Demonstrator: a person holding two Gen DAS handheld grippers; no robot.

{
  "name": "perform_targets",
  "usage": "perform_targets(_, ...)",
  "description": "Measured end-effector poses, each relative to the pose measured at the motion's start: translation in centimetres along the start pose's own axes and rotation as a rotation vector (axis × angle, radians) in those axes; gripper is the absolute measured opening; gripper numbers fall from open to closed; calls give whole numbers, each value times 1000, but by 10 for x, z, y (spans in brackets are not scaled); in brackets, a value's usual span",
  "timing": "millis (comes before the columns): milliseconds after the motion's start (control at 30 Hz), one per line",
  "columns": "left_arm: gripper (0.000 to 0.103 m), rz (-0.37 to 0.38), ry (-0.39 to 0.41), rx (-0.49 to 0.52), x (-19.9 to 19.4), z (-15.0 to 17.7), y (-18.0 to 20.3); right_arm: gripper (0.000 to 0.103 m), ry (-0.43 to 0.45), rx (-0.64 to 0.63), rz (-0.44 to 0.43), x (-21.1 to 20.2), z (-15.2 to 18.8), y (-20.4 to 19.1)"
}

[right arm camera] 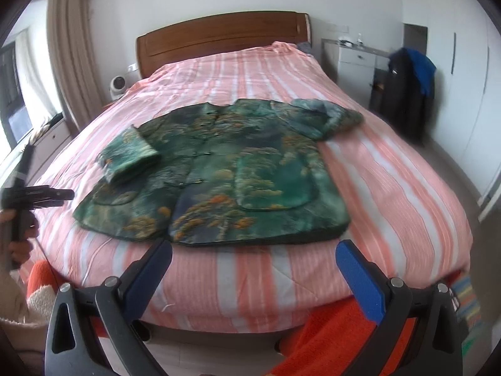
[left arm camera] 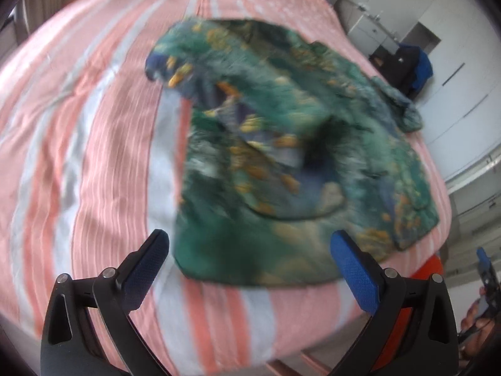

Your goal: Fold large clothes

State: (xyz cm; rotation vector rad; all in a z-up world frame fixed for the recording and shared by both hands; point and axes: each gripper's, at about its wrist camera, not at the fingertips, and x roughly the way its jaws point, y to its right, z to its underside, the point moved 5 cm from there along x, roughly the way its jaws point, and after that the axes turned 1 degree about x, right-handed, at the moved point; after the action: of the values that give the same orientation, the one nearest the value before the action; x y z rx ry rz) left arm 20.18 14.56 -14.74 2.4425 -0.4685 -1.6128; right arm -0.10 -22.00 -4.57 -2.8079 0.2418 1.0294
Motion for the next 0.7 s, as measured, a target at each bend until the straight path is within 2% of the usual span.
perform_targets(67, 103, -25, -50, -22, 27, -7, -18, 103, 20, -4, -7, 0, -3, 9)
perform_targets(133, 102, -1, -90, -37, 46, -9, -25, 103, 42, -18, -37, 7, -11, 26)
perform_targets(200, 102, 13, -93, -45, 54, -10, -27, 103, 16, -11, -58, 26, -16, 48)
perform_targets(233, 98, 22, -82, -43, 53, -10, -26, 103, -27, 19, -85, 44, -19, 67)
perform_targets(267, 93, 33, -80, -42, 53, -10, -23, 103, -61, 50, -100, 59, -20, 81)
perform_targets(300, 67, 48, -87, -42, 53, -8, -20, 103, -96, 83, -106, 73, -20, 94)
perform_targets(333, 47, 57, -104, -42, 54, -5, -15, 103, -153, 133, -112, 97, -19, 114)
perform_targets(433, 23, 47, -99, -33, 48, -2, -9, 103, -234, 205, -154, 142, -17, 142)
perform_targets(500, 18, 47, -86, -49, 41, -2, -8, 101, -287, 264, -184, 175, -16, 157)
perform_targets(600, 15, 71, -61, -74, 22, 3, -7, 76, -374, 331, -263, 203, -12, 160)
perform_targets(633, 14, 84, -56, -82, 16, 7, -8, 60, -402, 345, -295, 210, -11, 155)
perform_targets(667, 14, 94, -56, -90, 11, 11, -8, 50, -406, 333, -298, 211, -13, 151)
perform_targets(700, 14, 105, -59, -100, 7, 16, -9, 46, -405, 308, -283, 213, -15, 148)
